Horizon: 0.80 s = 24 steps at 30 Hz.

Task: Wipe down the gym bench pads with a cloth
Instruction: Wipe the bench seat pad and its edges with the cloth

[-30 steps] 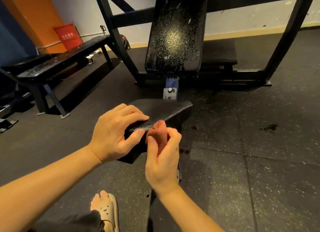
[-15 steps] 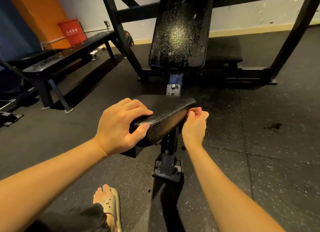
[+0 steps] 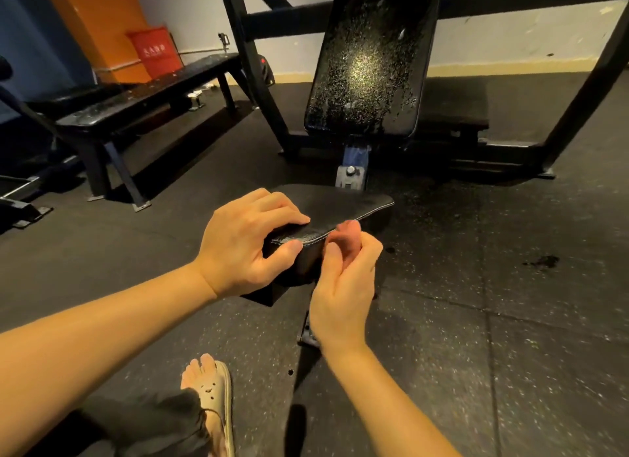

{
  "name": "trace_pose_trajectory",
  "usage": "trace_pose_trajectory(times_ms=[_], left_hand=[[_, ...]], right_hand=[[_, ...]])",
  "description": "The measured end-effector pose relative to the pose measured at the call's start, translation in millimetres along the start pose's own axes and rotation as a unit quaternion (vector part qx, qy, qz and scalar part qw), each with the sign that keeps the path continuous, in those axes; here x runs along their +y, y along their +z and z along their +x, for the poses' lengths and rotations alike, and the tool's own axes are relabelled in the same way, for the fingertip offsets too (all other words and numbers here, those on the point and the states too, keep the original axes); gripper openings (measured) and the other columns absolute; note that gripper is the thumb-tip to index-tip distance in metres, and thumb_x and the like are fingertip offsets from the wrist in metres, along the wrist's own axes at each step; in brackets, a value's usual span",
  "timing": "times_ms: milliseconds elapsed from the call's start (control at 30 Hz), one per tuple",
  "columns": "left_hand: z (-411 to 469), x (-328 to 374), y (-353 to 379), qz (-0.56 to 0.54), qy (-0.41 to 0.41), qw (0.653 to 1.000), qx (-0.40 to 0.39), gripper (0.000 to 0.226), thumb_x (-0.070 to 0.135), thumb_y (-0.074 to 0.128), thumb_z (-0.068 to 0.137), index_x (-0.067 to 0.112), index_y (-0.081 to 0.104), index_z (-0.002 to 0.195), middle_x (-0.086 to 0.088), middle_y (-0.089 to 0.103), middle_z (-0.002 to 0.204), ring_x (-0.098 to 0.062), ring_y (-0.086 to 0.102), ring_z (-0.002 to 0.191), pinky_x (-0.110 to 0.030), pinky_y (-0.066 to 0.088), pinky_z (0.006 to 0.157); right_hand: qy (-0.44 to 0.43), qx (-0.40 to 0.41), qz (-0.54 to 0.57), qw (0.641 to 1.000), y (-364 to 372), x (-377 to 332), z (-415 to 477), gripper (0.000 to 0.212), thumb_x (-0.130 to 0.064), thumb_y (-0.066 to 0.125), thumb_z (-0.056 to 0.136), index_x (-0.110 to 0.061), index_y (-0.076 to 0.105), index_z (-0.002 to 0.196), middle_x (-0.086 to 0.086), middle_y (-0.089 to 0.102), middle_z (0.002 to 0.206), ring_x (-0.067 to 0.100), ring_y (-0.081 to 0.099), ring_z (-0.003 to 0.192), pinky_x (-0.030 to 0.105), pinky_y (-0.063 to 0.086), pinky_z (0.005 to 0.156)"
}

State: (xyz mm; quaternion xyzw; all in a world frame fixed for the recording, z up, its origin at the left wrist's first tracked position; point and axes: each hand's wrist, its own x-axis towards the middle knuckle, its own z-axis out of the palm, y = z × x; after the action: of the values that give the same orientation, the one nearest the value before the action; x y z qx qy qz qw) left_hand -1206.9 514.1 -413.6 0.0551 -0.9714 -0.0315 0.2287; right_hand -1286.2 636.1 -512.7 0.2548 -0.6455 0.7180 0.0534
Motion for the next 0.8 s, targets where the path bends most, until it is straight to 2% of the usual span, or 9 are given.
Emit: trace_pose_trajectory(times_ms=[100,233,267,400,433,500,633,733,800], left_hand=[[-1.0,-0.4,-1.7,-0.014,-0.002,1.000,-0.014,0.044,0.049,0.044,0.091,0.022,0.073,0.112,0.009,0.067,0.110,-0.015,0.059,0.096,-0.041,0.050,0.075],[-1.2,2.0,-4.5,-0.015,-0.004,1.000,-0.015,0.042,0.046,0.046,0.091,0.023,0.073,0.112,0.010,0.067,0.110,-0.013,0.058,0.095,-0.039,0.050,0.074],[-1.2,2.7,-5.2,-0.023,-0.008,0.999,-0.020,0.042,0.046,0.045,0.090,0.023,0.073,0.111,0.011,0.067,0.110,-0.012,0.058,0.096,-0.039,0.050,0.075],[-0.8,-5.3,-16.3,-0.121,-0.036,0.991,-0.053,0.038,0.045,0.043,0.091,0.028,0.072,0.109,0.017,0.066,0.111,-0.010,0.060,0.105,-0.037,0.050,0.088],[-2.2,-9.5,-21.4,-0.153,-0.048,0.985,-0.068,0.039,0.047,0.044,0.091,0.029,0.072,0.111,0.019,0.066,0.112,-0.009,0.060,0.109,-0.035,0.049,0.093],[-1.9,-19.0,-31.2,-0.185,-0.067,0.975,-0.102,0.044,0.056,0.045,0.089,0.034,0.072,0.116,0.025,0.065,0.116,-0.002,0.058,0.116,-0.031,0.048,0.098],[11.1,-37.0,-39.7,-0.191,-0.057,0.967,-0.160,0.047,0.071,0.048,0.083,0.042,0.071,0.112,0.030,0.062,0.115,0.003,0.058,0.114,-0.032,0.049,0.097],[27.8,-55.3,-36.8,-0.156,-0.058,0.970,-0.178,0.050,0.079,0.045,0.079,0.046,0.070,0.106,0.029,0.063,0.112,0.005,0.056,0.112,-0.032,0.050,0.096],[38.2,-68.8,-33.3,-0.135,-0.067,0.970,-0.189,0.052,0.082,0.045,0.077,0.046,0.070,0.104,0.028,0.064,0.111,0.004,0.056,0.110,-0.031,0.051,0.094]], right_hand=[[-0.102,-0.059,-0.025,0.993,-2.6,-9.2,-18.8,0.019,-0.030,0.049,0.100,-0.022,0.046,0.117,-0.003,0.057,0.107,0.016,0.059,0.094,0.031,0.049,0.078],[0.081,-0.012,-0.075,0.994,-24.5,15.0,17.3,0.011,-0.030,0.047,0.103,-0.041,0.044,0.104,-0.013,0.063,0.105,0.012,0.064,0.100,0.043,0.053,0.086],[0.082,-0.020,-0.068,0.994,-22.5,3.3,11.0,0.012,-0.029,0.048,0.104,-0.040,0.044,0.104,-0.014,0.063,0.104,0.009,0.064,0.098,0.042,0.053,0.085],[-0.115,-0.098,-0.048,0.987,-1.6,-43.2,-16.7,0.013,-0.037,0.046,0.102,-0.031,0.048,0.113,-0.011,0.058,0.105,0.013,0.061,0.092,0.032,0.050,0.076],[-0.127,-0.093,-0.061,0.986,-1.8,-36.0,-5.4,0.011,-0.036,0.046,0.102,-0.033,0.049,0.112,-0.010,0.059,0.107,0.014,0.062,0.094,0.032,0.049,0.078],[-0.042,-0.055,-0.082,0.994,-10.8,-10.8,30.7,0.012,-0.031,0.046,0.103,-0.043,0.047,0.105,-0.013,0.061,0.108,0.012,0.063,0.100,0.032,0.048,0.083],[0.207,-0.034,-0.126,0.970,-28.8,48.6,93.5,0.013,-0.024,0.044,0.105,-0.034,0.048,0.098,-0.003,0.058,0.111,0.021,0.060,0.109,0.036,0.044,0.088],[0.259,-0.005,-0.159,0.953,-26.6,63.8,124.0,0.008,-0.022,0.048,0.103,-0.021,0.055,0.106,0.002,0.057,0.114,0.024,0.058,0.111,0.038,0.047,0.094],[0.264,0.006,-0.201,0.943,-26.3,59.6,135.9,0.010,-0.023,0.051,0.102,-0.017,0.057,0.106,0.003,0.056,0.111,0.024,0.056,0.105,0.035,0.044,0.089]])
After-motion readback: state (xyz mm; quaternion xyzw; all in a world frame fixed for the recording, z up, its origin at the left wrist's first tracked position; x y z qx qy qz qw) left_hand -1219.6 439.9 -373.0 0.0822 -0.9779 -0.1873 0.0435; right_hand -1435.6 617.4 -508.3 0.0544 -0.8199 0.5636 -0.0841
